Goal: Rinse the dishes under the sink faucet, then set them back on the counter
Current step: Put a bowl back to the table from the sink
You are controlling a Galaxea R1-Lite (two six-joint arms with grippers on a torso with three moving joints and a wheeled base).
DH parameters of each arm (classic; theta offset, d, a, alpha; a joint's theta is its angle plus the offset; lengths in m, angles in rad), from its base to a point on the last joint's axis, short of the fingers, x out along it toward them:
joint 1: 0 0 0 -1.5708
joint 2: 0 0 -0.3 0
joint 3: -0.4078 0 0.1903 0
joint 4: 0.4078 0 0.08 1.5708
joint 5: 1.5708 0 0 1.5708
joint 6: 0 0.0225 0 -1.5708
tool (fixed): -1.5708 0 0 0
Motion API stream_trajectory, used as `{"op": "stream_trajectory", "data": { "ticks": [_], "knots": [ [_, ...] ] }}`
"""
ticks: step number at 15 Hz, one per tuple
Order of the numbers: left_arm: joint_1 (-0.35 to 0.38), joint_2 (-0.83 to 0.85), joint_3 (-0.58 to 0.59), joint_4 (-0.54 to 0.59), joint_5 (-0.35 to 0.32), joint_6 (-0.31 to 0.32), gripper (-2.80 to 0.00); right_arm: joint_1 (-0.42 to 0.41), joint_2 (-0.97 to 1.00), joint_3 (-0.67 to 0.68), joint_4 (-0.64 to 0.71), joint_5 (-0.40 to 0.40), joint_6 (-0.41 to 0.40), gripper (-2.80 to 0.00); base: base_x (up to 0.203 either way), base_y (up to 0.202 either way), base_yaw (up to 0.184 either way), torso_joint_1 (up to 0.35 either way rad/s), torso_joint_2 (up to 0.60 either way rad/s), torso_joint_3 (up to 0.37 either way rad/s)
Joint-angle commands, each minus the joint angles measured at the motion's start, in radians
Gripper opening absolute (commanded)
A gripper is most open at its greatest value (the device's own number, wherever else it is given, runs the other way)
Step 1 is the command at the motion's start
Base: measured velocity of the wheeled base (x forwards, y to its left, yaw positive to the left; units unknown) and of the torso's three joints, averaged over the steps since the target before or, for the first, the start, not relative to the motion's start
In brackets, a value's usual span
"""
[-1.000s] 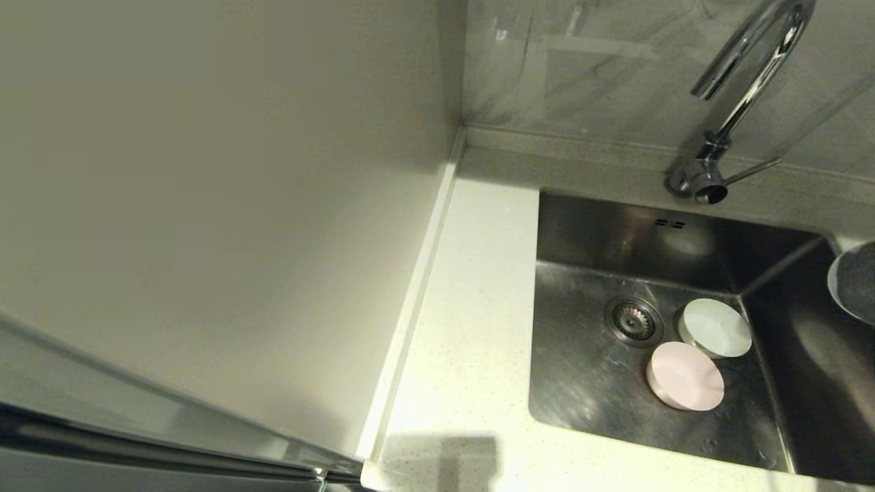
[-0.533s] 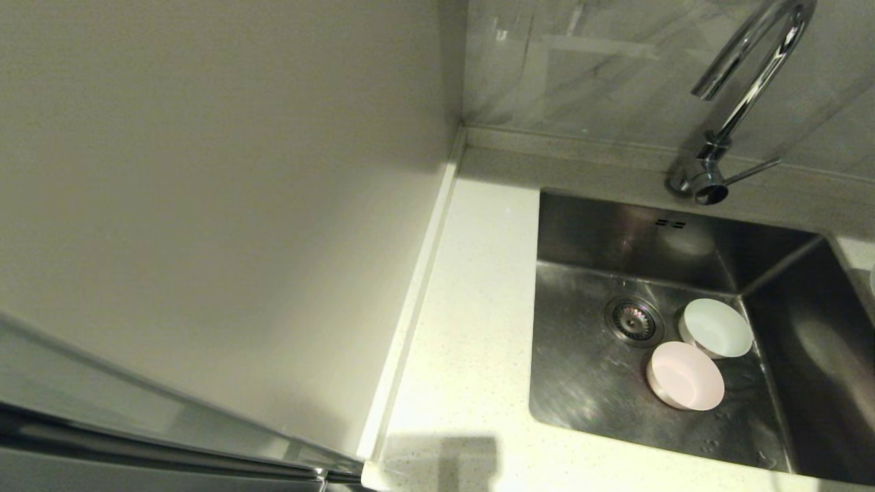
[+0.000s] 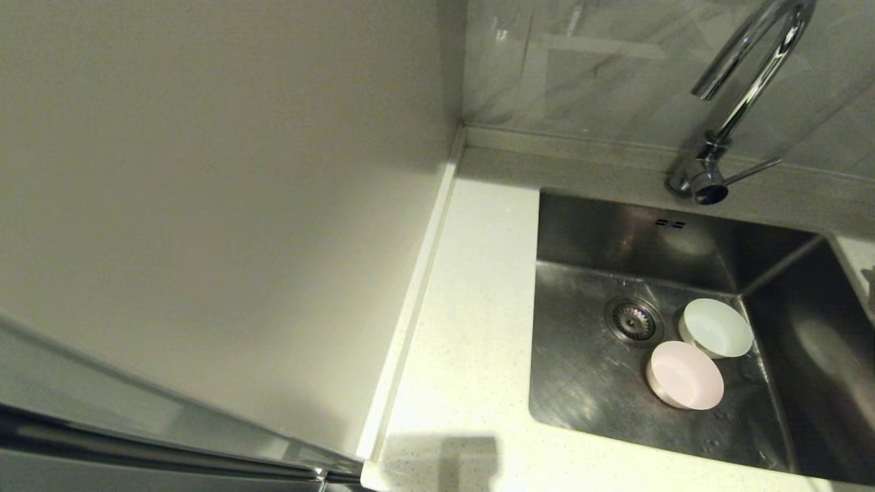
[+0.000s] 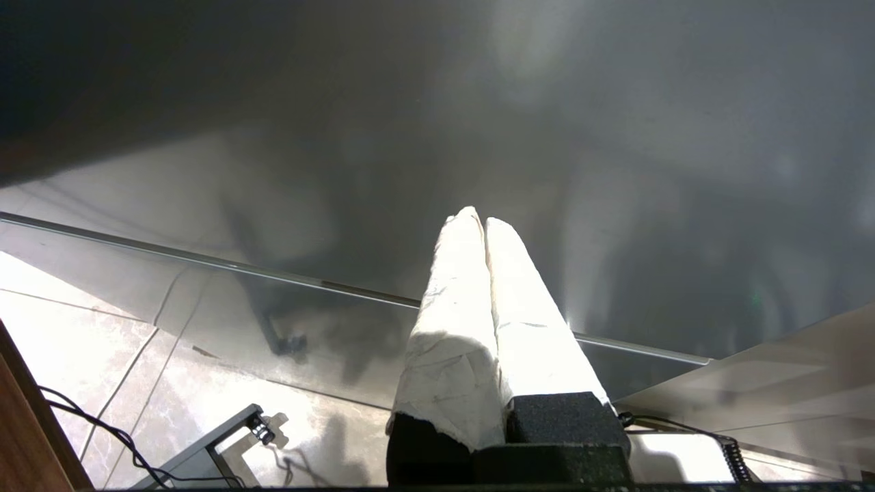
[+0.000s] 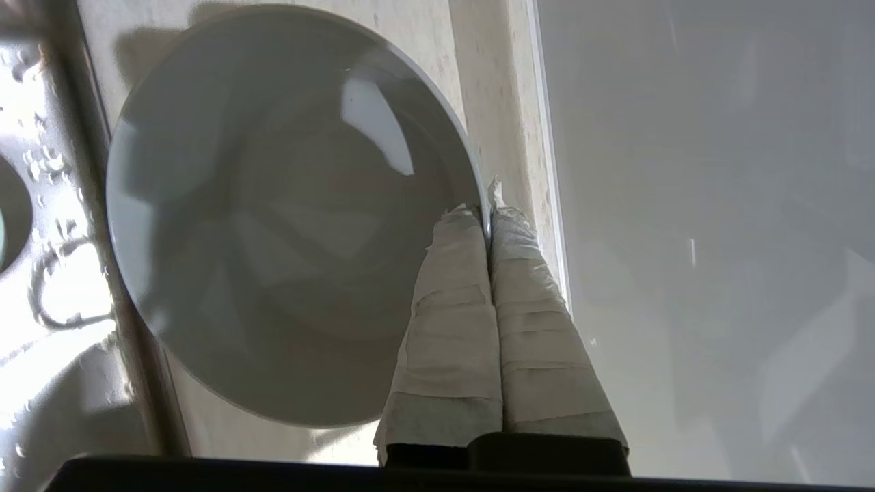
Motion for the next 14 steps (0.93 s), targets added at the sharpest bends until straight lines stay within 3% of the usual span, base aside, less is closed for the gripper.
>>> {"op": "stream_trajectory", "data": {
  "ticks": [1,6,11,14],
  "knots": [
    [0.000,-0.003,0.000,0.000,0.001,-0.001,-2.80,0.026,0.038,-0.047,-0.001,-0.001,0.011,-2.80,0.000,0.000,0.000,0.000,0.00,0.000],
    [0.000,-0.005,0.000,0.000,0.001,-0.001,-2.80,0.071,0.104,-0.159,-0.004,-0.055,0.111,-2.80,0.000,0.000,0.000,0.000,0.00,0.000],
    [0.000,-0.003,0.000,0.000,0.001,-0.001,-2.80,0.093,0.185,-0.291,-0.010,-0.115,0.266,-2.80,0.000,0.000,0.000,0.000,0.00,0.000],
    [0.000,-0.004,0.000,0.000,0.001,-0.001,-2.80,0.099,0.209,-0.297,-0.010,-0.130,0.281,-2.80,0.000,0.000,0.000,0.000,0.00,0.000]
  ]
}}
